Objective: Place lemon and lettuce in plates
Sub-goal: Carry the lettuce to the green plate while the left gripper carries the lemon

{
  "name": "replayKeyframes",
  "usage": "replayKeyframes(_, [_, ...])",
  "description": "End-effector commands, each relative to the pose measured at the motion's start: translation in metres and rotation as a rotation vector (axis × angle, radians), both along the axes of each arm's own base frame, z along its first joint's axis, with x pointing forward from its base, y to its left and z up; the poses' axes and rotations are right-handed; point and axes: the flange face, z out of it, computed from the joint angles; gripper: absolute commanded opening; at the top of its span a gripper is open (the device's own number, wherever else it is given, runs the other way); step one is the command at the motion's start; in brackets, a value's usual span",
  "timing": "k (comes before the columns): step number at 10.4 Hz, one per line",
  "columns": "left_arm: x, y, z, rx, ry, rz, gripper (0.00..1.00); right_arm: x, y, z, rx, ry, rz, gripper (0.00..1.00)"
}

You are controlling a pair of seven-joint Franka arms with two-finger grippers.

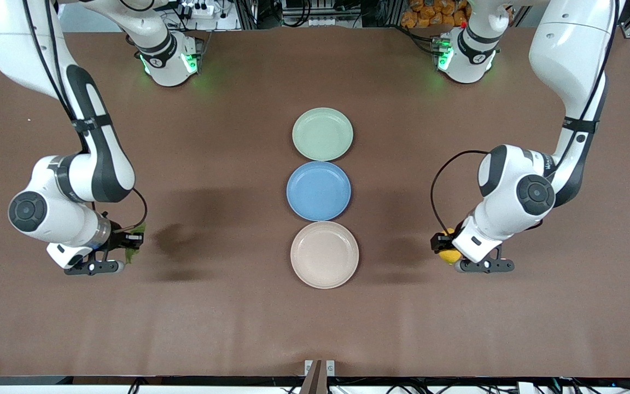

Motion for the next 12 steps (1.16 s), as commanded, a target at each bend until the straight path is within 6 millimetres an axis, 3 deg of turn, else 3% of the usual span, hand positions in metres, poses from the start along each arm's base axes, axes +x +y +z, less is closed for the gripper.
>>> replayKeyframes(1, [-0.001, -0.036, 0.016, -0.029, 0.000, 0.047, 0.21, -0.014, 0.039, 0.023, 0.004, 0.022, -0.051, 0.00])
replayKeyframes(4, [-0.007, -0.077, 0.013, -0.046, 0.008, 0.077, 0.21, -0.025, 0.113, 0.031, -0.010, 0.044, -0.099, 0.00])
replayKeyframes(7, [-0.013, -0.112, 0.010, -0.073, 0.023, 0.155, 0.21, -0.037, 0.171, 0.056, -0.032, 0.086, -0.145, 0.00])
replayKeyframes(10, [-0.017, -0.150, 0.006, -0.107, 0.033, 0.202, 0.22, -0.060, 0.228, 0.073, -0.043, 0.081, -0.191, 0.01])
replayKeyframes(12, [-0.020, -0.167, 0.000, -0.128, 0.022, 0.218, 0.22, -0.080, 0.270, 0.075, -0.031, 0.092, -0.237, 0.01])
